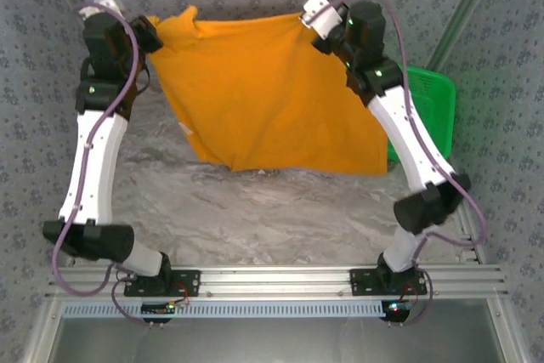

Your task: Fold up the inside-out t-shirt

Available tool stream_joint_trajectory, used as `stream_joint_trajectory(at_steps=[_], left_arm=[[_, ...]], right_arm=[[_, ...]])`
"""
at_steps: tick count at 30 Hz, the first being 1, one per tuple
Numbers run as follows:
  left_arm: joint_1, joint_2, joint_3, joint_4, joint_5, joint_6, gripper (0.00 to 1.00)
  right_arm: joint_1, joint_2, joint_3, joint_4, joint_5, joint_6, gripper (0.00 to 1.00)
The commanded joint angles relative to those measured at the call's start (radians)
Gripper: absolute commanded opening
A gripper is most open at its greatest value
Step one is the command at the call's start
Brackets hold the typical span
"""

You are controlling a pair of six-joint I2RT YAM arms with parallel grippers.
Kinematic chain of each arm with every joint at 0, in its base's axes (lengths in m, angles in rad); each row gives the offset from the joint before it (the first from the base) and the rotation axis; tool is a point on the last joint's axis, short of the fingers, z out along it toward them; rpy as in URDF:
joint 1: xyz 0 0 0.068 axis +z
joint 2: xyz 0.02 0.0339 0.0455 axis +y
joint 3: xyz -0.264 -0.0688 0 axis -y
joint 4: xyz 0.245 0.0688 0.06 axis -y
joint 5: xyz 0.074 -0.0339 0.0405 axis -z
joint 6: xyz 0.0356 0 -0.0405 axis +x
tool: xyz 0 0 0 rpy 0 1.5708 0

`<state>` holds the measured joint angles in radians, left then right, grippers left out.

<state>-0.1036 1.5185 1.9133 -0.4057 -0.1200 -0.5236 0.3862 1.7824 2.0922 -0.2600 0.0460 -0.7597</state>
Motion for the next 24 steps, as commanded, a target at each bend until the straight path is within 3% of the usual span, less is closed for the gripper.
stream_joint_trajectory(at_steps=[1,5,11,15,19,24], left_arm=[[0.03,0.064,0.189,-0.028,-0.023,0.051,0.0],[0.031,0.062,0.268,-0.01,-0.012,0.092,0.0],[0.031,-0.016,0.197,-0.026,0.004,0.124,0.0],[0.023,-0.126,0.065,0.007,0.057,0.089,0.0],[-0.001,-0.223,0.014,0.007,0.123,0.125,0.0],[-0.069,-0.351,-0.028,0.06,0.118,0.146,0.0]], right_arm=[[-0.015,0.056,0.236,-0.077,0.066,-0.065,0.0],[-0.007,0.028,0.238,-0.064,0.044,-0.1,0.0],[0.035,-0.219,-0.188,0.077,0.024,-0.121,0.0],[0.098,-0.406,-0.413,0.062,0.04,-0.147,0.0],[0.154,-0.534,-0.429,-0.108,-0.032,-0.093,0.0],[0.215,-0.609,-0.418,-0.125,-0.03,-0.118,0.0]])
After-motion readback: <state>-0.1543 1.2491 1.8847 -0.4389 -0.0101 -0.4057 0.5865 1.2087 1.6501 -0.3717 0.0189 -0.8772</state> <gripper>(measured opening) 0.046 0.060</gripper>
